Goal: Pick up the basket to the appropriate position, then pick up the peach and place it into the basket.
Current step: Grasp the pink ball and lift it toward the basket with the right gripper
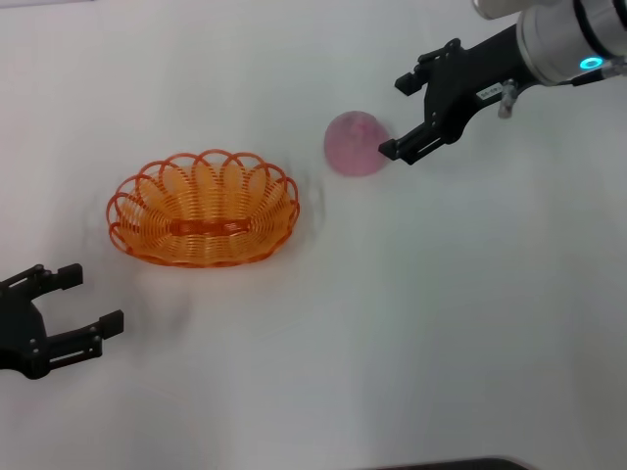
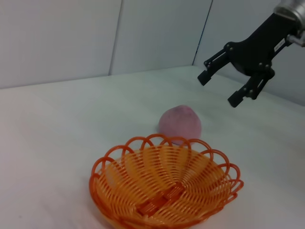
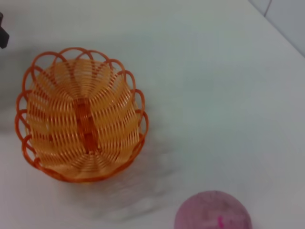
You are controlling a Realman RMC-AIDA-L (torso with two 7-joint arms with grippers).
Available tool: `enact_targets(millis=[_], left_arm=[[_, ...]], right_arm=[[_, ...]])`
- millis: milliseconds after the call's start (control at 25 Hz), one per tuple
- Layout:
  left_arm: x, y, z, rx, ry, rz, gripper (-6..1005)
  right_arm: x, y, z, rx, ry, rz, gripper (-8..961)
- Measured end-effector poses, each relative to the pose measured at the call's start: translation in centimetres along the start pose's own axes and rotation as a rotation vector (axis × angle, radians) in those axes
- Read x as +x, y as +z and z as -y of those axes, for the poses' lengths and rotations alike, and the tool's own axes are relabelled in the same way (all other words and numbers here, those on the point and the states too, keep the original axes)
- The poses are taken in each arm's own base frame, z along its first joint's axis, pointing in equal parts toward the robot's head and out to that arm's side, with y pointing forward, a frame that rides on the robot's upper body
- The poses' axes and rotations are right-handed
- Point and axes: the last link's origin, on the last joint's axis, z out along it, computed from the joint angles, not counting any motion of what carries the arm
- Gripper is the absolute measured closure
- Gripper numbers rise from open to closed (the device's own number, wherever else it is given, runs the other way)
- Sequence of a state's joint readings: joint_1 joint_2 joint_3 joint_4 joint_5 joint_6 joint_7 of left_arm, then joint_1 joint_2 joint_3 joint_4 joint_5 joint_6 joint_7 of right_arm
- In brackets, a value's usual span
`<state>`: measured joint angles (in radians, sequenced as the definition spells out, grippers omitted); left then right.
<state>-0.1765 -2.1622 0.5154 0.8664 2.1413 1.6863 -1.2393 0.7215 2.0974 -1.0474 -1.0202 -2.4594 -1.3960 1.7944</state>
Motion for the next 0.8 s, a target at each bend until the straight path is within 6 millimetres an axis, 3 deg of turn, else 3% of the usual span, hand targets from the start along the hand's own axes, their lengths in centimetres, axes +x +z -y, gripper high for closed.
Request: enact_targets(millis=[400,800], left_arm=[[0.0,0.0,0.0,-0.001,0.010,-0.002,144],[-0.2,-0.2,0.0,0.004,0.005,0.003,144]], right_arm=[[-0.1,2.3,1.0,0.038,0.028,-0.001,12],[-0.1,3.8,0.6,0.028,0.022,-0.016,11]])
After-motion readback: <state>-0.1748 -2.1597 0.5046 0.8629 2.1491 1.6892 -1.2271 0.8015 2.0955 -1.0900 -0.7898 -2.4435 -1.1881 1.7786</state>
